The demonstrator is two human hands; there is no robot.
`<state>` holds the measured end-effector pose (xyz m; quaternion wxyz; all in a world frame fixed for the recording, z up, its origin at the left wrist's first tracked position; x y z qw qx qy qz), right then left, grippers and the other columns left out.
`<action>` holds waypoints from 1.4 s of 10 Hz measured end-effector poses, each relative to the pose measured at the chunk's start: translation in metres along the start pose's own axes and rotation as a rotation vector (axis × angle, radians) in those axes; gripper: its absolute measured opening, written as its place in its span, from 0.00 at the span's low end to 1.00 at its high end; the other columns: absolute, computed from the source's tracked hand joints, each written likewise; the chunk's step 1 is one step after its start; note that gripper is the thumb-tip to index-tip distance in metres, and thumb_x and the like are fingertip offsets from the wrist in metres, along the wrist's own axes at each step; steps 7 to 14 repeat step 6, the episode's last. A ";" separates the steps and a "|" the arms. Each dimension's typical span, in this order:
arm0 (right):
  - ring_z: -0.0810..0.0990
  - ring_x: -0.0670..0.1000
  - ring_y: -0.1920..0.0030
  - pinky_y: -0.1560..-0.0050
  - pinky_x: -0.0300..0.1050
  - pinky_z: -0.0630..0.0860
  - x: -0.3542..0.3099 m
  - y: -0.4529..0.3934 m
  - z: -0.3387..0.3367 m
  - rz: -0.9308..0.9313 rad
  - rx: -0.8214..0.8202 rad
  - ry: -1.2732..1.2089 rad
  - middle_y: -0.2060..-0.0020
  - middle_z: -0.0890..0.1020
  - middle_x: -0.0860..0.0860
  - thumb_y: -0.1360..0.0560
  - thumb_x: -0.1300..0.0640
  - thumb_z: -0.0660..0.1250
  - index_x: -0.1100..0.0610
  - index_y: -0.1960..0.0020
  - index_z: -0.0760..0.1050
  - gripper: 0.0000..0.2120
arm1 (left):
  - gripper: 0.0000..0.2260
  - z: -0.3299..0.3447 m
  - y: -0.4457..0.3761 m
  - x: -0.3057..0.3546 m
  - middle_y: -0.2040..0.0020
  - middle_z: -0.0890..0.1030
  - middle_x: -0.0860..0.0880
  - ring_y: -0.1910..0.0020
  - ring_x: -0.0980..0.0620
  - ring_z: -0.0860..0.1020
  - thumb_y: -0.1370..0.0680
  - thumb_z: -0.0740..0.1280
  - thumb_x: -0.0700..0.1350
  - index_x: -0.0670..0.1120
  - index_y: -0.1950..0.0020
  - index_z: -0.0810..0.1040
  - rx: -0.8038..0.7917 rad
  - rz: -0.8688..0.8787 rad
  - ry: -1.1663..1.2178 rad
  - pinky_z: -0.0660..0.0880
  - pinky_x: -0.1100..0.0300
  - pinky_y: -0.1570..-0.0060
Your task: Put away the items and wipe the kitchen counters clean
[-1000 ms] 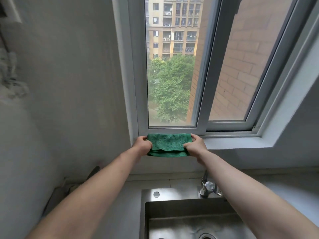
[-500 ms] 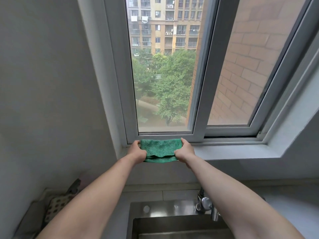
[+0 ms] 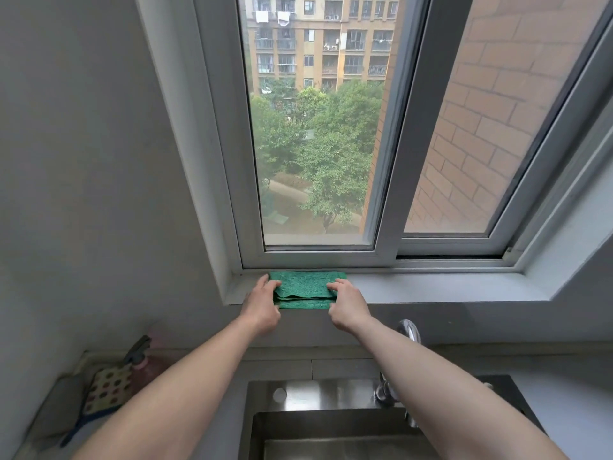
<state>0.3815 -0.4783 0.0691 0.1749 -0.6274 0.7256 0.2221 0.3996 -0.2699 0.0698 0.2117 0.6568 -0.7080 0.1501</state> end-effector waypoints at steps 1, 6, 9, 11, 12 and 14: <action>0.67 0.58 0.25 0.25 0.47 0.64 0.001 0.004 0.000 0.031 0.052 0.071 0.21 0.64 0.50 0.21 0.61 0.64 0.51 0.24 0.69 0.26 | 0.31 -0.001 0.008 0.007 0.17 0.52 0.51 0.22 0.44 0.60 0.22 0.63 0.35 0.52 0.20 0.64 0.058 0.097 -0.190 0.63 0.50 0.24; 0.44 0.61 0.19 0.19 0.55 0.48 -0.009 0.012 0.019 -0.071 -0.034 0.204 0.18 0.50 0.47 0.20 0.60 0.61 0.47 0.18 0.55 0.34 | 0.37 0.019 0.028 0.022 0.16 0.41 0.51 0.18 0.40 0.42 0.22 0.59 0.38 0.52 0.16 0.46 -0.188 0.134 -0.399 0.49 0.44 0.19; 0.44 0.61 0.19 0.19 0.55 0.48 -0.009 0.012 0.019 -0.071 -0.034 0.204 0.18 0.50 0.47 0.20 0.60 0.61 0.47 0.18 0.55 0.34 | 0.37 0.019 0.028 0.022 0.16 0.41 0.51 0.18 0.40 0.42 0.22 0.59 0.38 0.52 0.16 0.46 -0.188 0.134 -0.399 0.49 0.44 0.19; 0.44 0.61 0.19 0.19 0.55 0.48 -0.009 0.012 0.019 -0.071 -0.034 0.204 0.18 0.50 0.47 0.20 0.60 0.61 0.47 0.18 0.55 0.34 | 0.37 0.019 0.028 0.022 0.16 0.41 0.51 0.18 0.40 0.42 0.22 0.59 0.38 0.52 0.16 0.46 -0.188 0.134 -0.399 0.49 0.44 0.19; 0.44 0.61 0.19 0.19 0.55 0.48 -0.009 0.012 0.019 -0.071 -0.034 0.204 0.18 0.50 0.47 0.20 0.60 0.61 0.47 0.18 0.55 0.34 | 0.37 0.019 0.028 0.022 0.16 0.41 0.51 0.18 0.40 0.42 0.22 0.59 0.38 0.52 0.16 0.46 -0.188 0.134 -0.399 0.49 0.44 0.19; 0.44 0.61 0.19 0.19 0.55 0.48 -0.009 0.012 0.019 -0.071 -0.034 0.204 0.18 0.50 0.47 0.20 0.60 0.61 0.47 0.18 0.55 0.34 | 0.37 0.019 0.028 0.022 0.16 0.41 0.51 0.18 0.40 0.42 0.22 0.59 0.38 0.52 0.16 0.46 -0.188 0.134 -0.399 0.49 0.44 0.19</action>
Point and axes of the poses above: each hand's wrist, its own y-axis away from the middle knuckle, its own z-axis out of the palm, x = y × z, the point moved 8 cm from there along -y, towards the middle knuckle
